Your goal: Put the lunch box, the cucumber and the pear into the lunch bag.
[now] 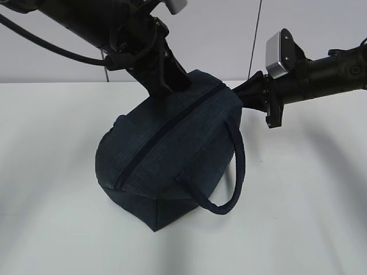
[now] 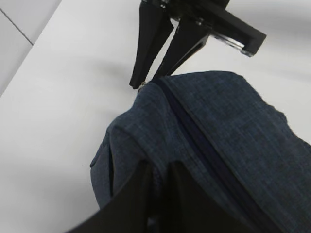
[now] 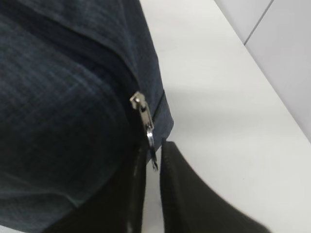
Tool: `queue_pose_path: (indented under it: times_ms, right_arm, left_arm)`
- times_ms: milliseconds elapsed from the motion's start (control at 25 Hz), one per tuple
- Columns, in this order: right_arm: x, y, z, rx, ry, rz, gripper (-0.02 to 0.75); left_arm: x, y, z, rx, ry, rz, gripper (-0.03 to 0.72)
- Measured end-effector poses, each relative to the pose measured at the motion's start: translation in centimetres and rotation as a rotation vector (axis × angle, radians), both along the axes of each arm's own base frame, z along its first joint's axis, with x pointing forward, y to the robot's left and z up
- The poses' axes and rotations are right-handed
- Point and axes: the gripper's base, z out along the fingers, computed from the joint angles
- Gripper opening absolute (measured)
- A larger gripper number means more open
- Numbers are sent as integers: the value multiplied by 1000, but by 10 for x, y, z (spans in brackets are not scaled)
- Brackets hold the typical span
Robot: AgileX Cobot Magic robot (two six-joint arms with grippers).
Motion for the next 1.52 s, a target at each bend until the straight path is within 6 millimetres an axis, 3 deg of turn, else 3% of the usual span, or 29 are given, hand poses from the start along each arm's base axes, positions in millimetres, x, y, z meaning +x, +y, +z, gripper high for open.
queue_pose_path:
  times_ms: [80, 160, 840, 1160, 1520]
  right_arm:
    - [0, 0, 0, 0, 0, -1, 24]
    - [0, 0, 0, -1, 0, -2, 1]
    - [1, -7, -12, -122, 35, -37, 0]
    - [6, -10, -34, -129, 106, -94, 0]
    - [8, -10, -35, -125, 131, -133, 0]
  left_arm:
    - [0, 0, 0, -1, 1, 0, 32]
    - [0, 0, 0, -1, 1, 0, 32]
    - [2, -1, 0, -13, -12, 13, 32]
    - [3, -1, 1, -23, -21, 21, 32]
    - [6, -3, -3, -27, -23, 30, 32]
